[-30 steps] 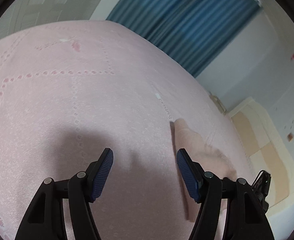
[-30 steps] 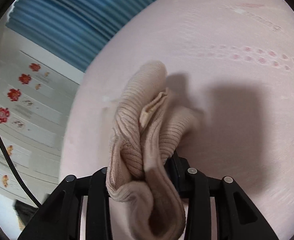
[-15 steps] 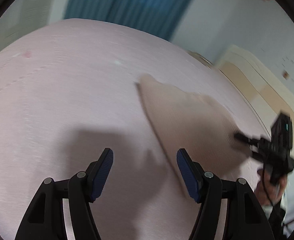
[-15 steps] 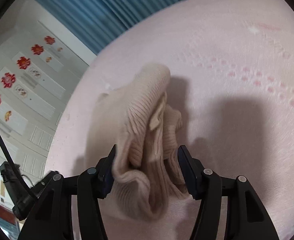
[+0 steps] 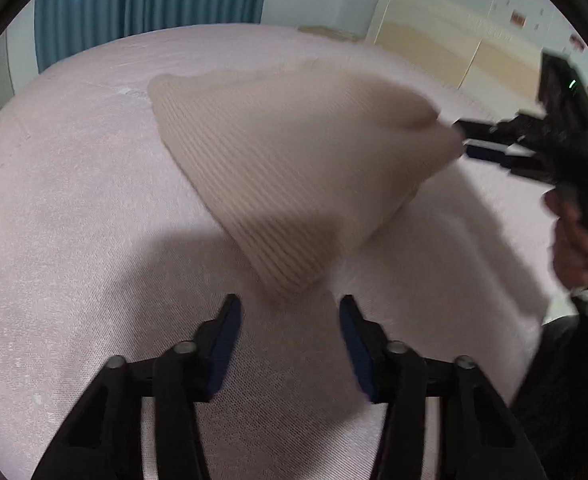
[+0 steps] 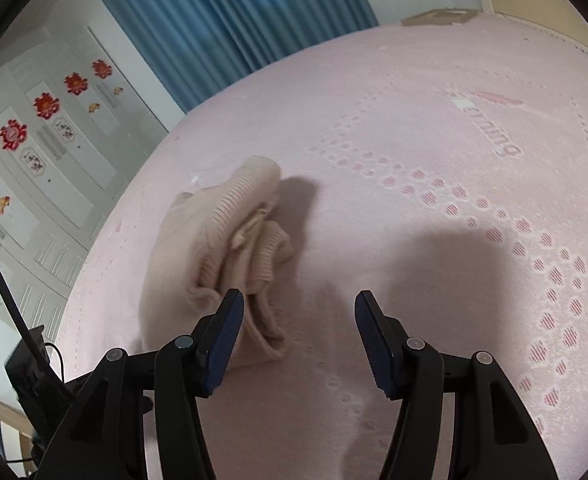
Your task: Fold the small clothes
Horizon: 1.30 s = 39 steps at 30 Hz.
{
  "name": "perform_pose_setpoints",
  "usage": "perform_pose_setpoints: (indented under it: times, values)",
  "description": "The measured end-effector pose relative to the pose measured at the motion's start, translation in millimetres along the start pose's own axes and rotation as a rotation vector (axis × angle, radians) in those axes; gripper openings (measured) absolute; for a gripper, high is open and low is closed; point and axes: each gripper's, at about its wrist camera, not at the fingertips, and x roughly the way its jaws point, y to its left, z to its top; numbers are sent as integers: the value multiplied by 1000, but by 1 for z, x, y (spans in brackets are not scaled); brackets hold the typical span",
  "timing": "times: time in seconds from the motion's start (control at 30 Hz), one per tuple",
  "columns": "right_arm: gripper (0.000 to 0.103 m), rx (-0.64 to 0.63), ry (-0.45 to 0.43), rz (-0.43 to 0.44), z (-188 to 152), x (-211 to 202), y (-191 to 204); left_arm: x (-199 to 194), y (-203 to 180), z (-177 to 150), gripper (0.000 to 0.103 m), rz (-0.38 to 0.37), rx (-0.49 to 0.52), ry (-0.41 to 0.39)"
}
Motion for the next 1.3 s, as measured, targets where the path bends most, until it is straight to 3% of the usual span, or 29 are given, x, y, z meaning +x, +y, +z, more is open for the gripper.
perform_pose_setpoints:
  times: [0.1, 0.23, 0.27, 0.37, 0.5, 0.6, 0.67, 0.83, 0.93, 1.0, 1.07, 1.13, 1.3]
  values:
    - [53, -40, 28, 1, -5, 6, -1, 4, 2, 1, 27, 26, -30, -10]
    - [48, -83, 89, 21, -18, 21, 5, 4, 12, 5, 26, -17, -107, -26]
    - [46, -86, 103, 28, -20, 25, 8, 4, 14, 5, 21, -31, -121, -26]
    - [44, -112, 145, 61, -27, 41, 24, 1, 11, 2, 13, -33, -128, -50]
    - [39, -156, 156, 47, -31, 56, 44, -6, 18, 0, 11, -11, -121, -80]
    - [11, -130, 162, 60, -34, 66, 50, -14, 39, -3, 11, -17, -165, -92]
    - [6, -112, 176, 130, -37, 68, 57, -23, 53, -4, 11, 21, -186, -115]
    - [8, -231, 182, 157, -45, 63, 79, -40, 89, -9, 11, 35, -302, -131]
    - [9, -279, 194, 224, -40, 45, 79, -36, 95, -12, 12, 41, -314, -88]
    - [9, -302, 133, 226, -35, 23, 76, -30, 96, -14, 12, 50, -310, -64]
    - [29, -267, 69, 261, -26, 7, 70, -27, 93, -15, 13, 59, -309, -50]
    - [39, -216, 16, 288, -19, 1, 68, -25, 93, -17, 14, 63, -311, -43]
    - [39, -149, -23, 237, -4, 20, 87, -20, 103, -17, 19, 14, -354, -47]
